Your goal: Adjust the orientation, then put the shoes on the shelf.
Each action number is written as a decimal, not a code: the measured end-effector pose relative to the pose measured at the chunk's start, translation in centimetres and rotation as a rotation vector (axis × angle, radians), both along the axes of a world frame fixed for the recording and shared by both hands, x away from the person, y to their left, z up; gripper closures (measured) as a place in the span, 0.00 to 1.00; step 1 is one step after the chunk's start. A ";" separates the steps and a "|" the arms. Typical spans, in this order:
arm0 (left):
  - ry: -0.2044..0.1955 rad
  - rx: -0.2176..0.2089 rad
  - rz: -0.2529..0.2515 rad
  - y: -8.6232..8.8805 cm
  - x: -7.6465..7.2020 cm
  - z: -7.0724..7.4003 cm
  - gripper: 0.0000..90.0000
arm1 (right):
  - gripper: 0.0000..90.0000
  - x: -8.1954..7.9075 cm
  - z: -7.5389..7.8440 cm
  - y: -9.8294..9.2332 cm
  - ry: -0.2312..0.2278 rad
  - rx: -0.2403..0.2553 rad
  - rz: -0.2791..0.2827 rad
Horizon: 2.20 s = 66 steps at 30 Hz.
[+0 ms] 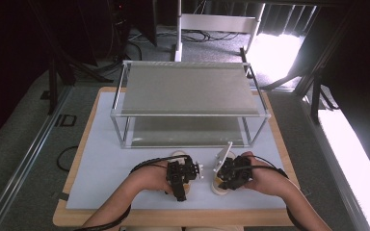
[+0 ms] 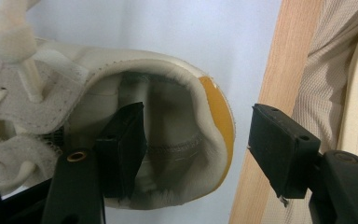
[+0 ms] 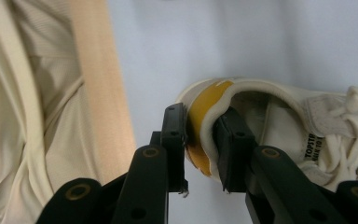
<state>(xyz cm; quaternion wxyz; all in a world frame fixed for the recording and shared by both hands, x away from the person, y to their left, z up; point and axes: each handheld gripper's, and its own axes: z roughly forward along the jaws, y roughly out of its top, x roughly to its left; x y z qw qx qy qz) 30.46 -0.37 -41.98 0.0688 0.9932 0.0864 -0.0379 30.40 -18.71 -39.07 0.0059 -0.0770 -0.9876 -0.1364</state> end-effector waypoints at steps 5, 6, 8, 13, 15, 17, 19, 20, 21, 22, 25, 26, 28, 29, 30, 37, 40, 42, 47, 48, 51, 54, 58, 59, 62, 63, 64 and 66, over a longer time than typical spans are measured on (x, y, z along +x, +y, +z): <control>-0.002 0.001 -0.005 0.1 0.0 0.0 0.40 | 0.83 -1.2 -0.2 0.4 -0.040 -0.018 0.133; -0.009 -0.016 0.021 0.0 -0.1 -0.1 0.41 | 0.83 -1.4 -0.3 0.5 -0.047 -0.021 0.152; -0.011 -0.012 0.012 0.0 -0.1 -0.1 0.41 | 0.84 -1.7 -0.7 0.6 -0.035 -0.024 0.167; -0.038 0.007 0.010 -0.1 -0.2 -0.2 0.46 | 0.83 -1.7 -1.1 0.6 -0.034 -0.013 0.167; -0.027 0.021 -0.010 0.0 0.0 -0.1 0.47 | 0.79 -1.6 -1.0 0.5 -0.028 0.007 0.130; -0.023 0.015 0.003 0.0 0.0 -0.2 0.50 | 0.73 -1.4 -0.8 0.5 -0.028 0.014 0.089; -0.008 0.012 0.003 -0.1 0.1 -0.3 0.54 | 0.70 -1.2 -0.6 0.5 -0.024 0.007 0.064; -0.010 0.005 0.012 -0.1 0.0 -0.4 0.55 | 0.70 -1.3 -0.6 0.5 -0.018 0.009 0.057; -0.008 -0.002 0.019 -0.1 0.0 -0.4 0.55 | 0.70 -1.2 -0.7 0.7 -0.014 0.013 0.049; -0.007 -0.003 0.017 -0.1 0.0 -0.5 0.56 | 0.69 -1.3 -0.7 0.9 -0.011 0.014 0.047; -0.011 -0.003 0.015 -0.1 0.1 -0.4 0.56 | 0.69 -1.3 -0.6 1.2 -0.014 0.019 0.051; -0.012 -0.002 0.012 -0.1 0.1 -0.4 0.57 | 0.69 -1.3 -0.6 1.3 -0.016 0.020 0.052; -0.012 -0.005 0.012 0.0 0.0 -0.3 0.58 | 0.69 -1.3 -0.6 1.5 -0.016 0.015 0.060; -0.015 -0.012 0.020 0.0 0.0 -0.3 0.59 | 0.69 -1.4 -0.7 1.6 -0.012 0.003 0.055; -0.011 -0.011 0.020 0.1 0.0 -0.2 0.60 | 0.72 -1.3 -0.8 1.7 -0.019 -0.012 0.052; 0.001 -0.052 0.004 0.1 -0.3 0.0 0.76 | 0.80 -1.4 -1.1 1.7 0.009 -0.018 0.041; 0.009 -0.059 -0.007 0.1 -0.3 -0.1 0.79 | 0.81 -1.3 -1.3 1.5 0.027 -0.023 0.035; 0.014 -0.076 -0.015 0.2 -0.2 0.0 0.81 | 0.82 -1.4 -1.3 1.4 0.015 -0.017 0.048; 0.022 -0.138 0.013 0.2 -0.2 0.1 0.85 | 0.82 -1.6 -1.1 0.6 -0.017 -0.003 0.072; 0.016 -0.140 0.014 0.3 -0.2 0.1 0.85 | 0.82 -1.7 -1.1 0.5 -0.025 -0.002 0.075; 0.004 -0.152 0.006 0.3 0.0 0.5 0.87 | 0.82 -1.7 -1.0 0.1 -0.034 -0.031 0.058; 0.015 -0.178 0.014 0.1 0.4 0.9 0.87 | 0.82 -1.5 -0.9 -0.3 -0.059 -0.040 0.044; -0.019 -0.165 -0.014 -0.5 0.7 1.2 0.86 | 0.82 -0.9 -0.5 -1.0 -0.074 -0.001 0.037; -0.022 -0.165 -0.013 -0.7 0.8 1.2 0.86 | 0.82 -0.8 -0.3 -1.1 -0.079 0.008 0.033; -0.026 -0.155 -0.026 -1.1 1.3 1.4 0.86 | 0.82 -0.4 0.2 -1.3 -0.099 0.010 0.032; -0.024 -0.157 -0.021 -1.3 1.6 1.5 0.86 | 0.82 -0.2 0.3 -1.4 -0.107 0.009 0.032; -0.019 -0.165 -0.005 -1.4 1.9 1.7 0.86 | 0.82 0.0 0.5 -1.5 -0.114 0.014 0.024; -0.030 -0.173 -0.009 -1.6 2.4 1.9 0.86 | 0.82 0.5 0.7 -1.6 -0.125 0.020 0.020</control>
